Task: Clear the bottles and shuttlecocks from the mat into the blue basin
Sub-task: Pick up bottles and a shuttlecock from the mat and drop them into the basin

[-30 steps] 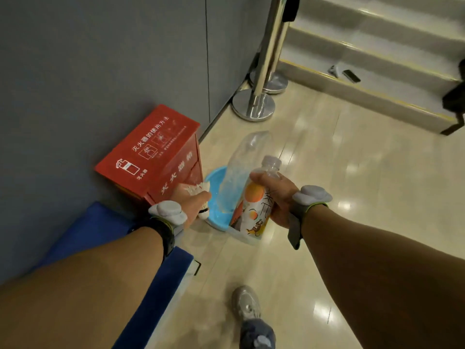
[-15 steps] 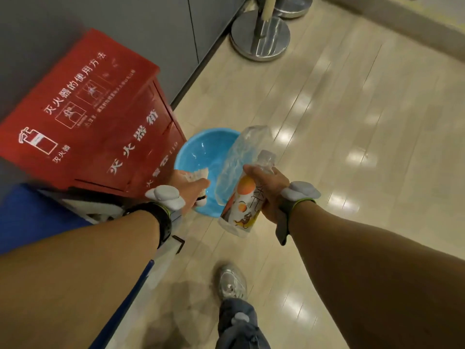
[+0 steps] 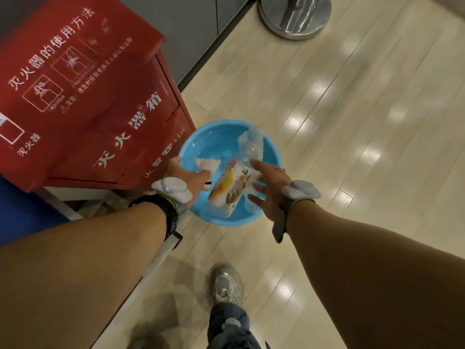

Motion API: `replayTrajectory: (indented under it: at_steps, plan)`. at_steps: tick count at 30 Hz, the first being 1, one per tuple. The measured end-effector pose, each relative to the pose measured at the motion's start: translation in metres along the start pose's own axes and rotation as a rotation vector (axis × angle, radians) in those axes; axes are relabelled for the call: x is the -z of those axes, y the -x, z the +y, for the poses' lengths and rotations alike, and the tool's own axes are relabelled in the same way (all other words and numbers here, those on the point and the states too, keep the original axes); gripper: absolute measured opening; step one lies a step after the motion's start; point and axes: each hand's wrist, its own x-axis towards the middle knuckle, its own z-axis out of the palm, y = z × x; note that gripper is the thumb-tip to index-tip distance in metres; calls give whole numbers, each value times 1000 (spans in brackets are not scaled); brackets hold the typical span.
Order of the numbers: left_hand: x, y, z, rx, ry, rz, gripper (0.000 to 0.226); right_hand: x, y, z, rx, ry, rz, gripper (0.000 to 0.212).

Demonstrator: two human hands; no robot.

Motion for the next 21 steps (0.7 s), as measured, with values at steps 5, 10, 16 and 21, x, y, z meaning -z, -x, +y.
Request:
replayTrajectory:
  at_steps: [5, 10, 16, 21]
  plan:
    - [8, -5, -10, 16, 12, 2, 46, -12, 0, 3, -53, 27, -11, 60]
    - [9, -12, -38, 73, 15, 0, 66, -11, 3, 12, -83, -8, -35, 49]
    - [13, -6, -37, 62, -5, -47, 64, -4, 13, 13, -101, -39, -33, 43]
    - [20, 1, -27, 72, -14, -142, 53, -6, 22, 12, -98, -32, -18, 39]
